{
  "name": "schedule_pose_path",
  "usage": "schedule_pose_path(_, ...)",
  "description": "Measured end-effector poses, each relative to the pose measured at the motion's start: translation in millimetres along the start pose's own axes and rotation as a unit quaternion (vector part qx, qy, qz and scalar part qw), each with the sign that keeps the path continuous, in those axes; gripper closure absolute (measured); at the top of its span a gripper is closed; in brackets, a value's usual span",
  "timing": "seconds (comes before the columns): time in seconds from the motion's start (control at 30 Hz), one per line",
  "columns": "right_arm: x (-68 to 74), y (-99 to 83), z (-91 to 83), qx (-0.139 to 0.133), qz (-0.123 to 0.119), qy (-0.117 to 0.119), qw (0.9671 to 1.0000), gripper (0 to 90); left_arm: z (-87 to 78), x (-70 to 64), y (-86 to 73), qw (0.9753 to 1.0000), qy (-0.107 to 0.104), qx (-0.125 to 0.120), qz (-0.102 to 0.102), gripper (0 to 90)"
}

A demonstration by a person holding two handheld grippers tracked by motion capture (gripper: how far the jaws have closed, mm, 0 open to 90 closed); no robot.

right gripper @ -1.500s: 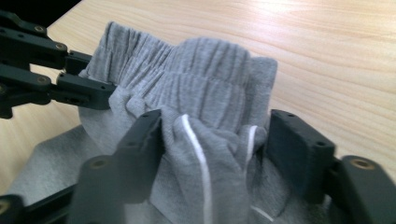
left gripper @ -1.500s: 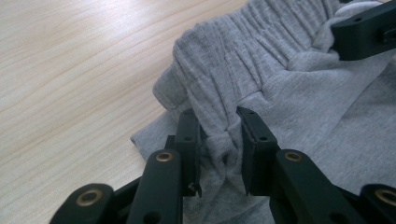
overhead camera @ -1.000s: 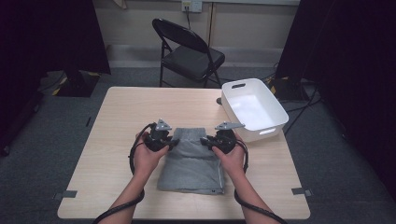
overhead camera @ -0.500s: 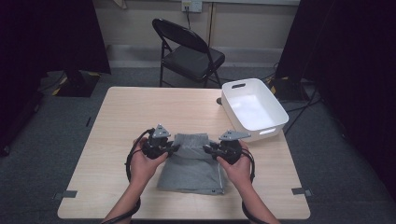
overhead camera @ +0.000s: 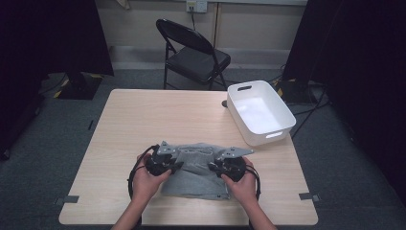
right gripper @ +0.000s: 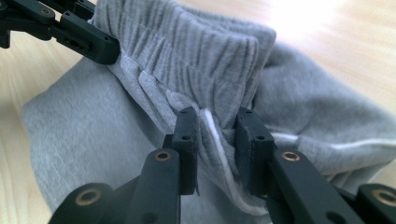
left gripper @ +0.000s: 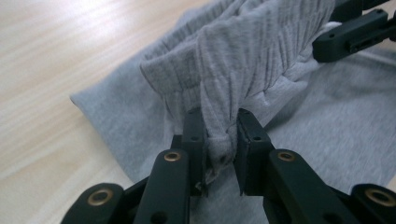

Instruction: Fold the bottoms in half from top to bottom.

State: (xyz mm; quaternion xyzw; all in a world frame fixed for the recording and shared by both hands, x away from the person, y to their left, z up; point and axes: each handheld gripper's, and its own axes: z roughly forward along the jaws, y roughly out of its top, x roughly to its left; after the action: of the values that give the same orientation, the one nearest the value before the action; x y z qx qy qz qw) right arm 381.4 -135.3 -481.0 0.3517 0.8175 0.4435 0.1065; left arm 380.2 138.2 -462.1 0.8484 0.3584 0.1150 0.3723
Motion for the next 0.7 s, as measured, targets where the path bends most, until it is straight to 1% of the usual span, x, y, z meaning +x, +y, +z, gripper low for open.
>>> schedule_pose_path(0.1, -0.9, -4.3, 3.2, 0.008, -0.002, 0.000, 1.0000, 72.9, 3.4, -1.8, -2.2, 0.9999, 0.005, 0.009, 0.008, 76.6)
schedule_pose_path(0.13, -1.4, -5.1, 4.0, 0.009, -0.003, 0.000, 1.0000, 73.1, 5.2, -2.2, -3.4, 0.9999, 0.004, 0.012, 0.006, 76.7)
schedule_pose_path(0.2, -2.8, -6.5, 6.1, 0.009, -0.001, -0.002, 1.0000, 73.3, 8.1, -2.4, -4.6, 0.9998, 0.009, 0.015, 0.007, 76.7)
schedule_pose_path(0.23, -3.0, -6.4, 7.1, 0.009, -0.001, -0.003, 1.0000, 73.3, 9.7, -2.2, -5.5, 0.9999, 0.008, 0.014, 0.001, 76.8)
schedule_pose_path(0.27, -2.8, -5.9, 8.5, 0.010, -0.003, -0.005, 0.9999, 73.4, 10.4, -1.6, -5.7, 0.9998, 0.011, 0.015, 0.000, 76.8)
schedule_pose_path(0.3, -2.9, -5.5, 9.6, 0.010, -0.004, -0.007, 0.9999, 73.5, 10.8, -0.7, -5.6, 0.9998, 0.014, 0.015, 0.004, 76.8)
schedule_pose_path(0.37, -4.3, -4.1, 12.0, 0.011, -0.005, -0.007, 0.9999, 73.7, 12.1, 0.9, -5.3, 0.9999, 0.011, 0.013, -0.001, 76.9)
schedule_pose_path(0.4, -5.5, -3.2, 13.0, 0.011, -0.005, -0.009, 0.9999, 73.7, 12.5, 2.1, -4.9, 0.9998, 0.013, 0.013, 0.001, 76.9)
schedule_pose_path(0.43, -6.4, -2.5, 13.9, 0.010, -0.004, -0.010, 0.9999, 73.7, 13.4, 3.0, -4.5, 0.9999, 0.011, 0.011, -0.004, 76.8)
schedule_pose_path(0.47, -7.8, -1.4, 15.3, 0.010, -0.003, -0.011, 0.9999, 73.8, 14.2, 4.6, -3.9, 0.9998, 0.014, 0.010, 0.000, 76.8)
schedule_pose_path(0.53, -10.3, 1.7, 18.4, 0.012, -0.005, -0.015, 0.9998, 73.8, 16.4, 7.1, -2.2, 0.9998, 0.015, 0.010, -0.005, 76.8)
schedule_pose_path(0.57, -11.6, 3.7, 20.0, 0.013, -0.007, -0.018, 0.9997, 73.7, 17.4, 9.0, -1.4, 0.9998, 0.018, 0.009, -0.003, 76.8)
schedule_pose_path(0.63, -14.2, 7.2, 23.7, 0.015, -0.011, -0.023, 0.9996, 73.7, 20.3, 13.9, 0.5, 0.9998, 0.019, 0.006, -0.007, 76.8)
schedule_pose_path(0.67, -16.3, 9.1, 26.2, 0.014, -0.009, -0.025, 0.9996, 73.7, 21.6, 15.0, 0.9, 0.9997, 0.017, 0.005, -0.015, 76.7)
schedule_pose_path(0.7, -17.9, 10.1, 27.8, 0.013, -0.009, -0.025, 0.9996, 73.7, 22.9, 17.3, 1.7, 0.9997, 0.017, 0.003, -0.017, 76.7)
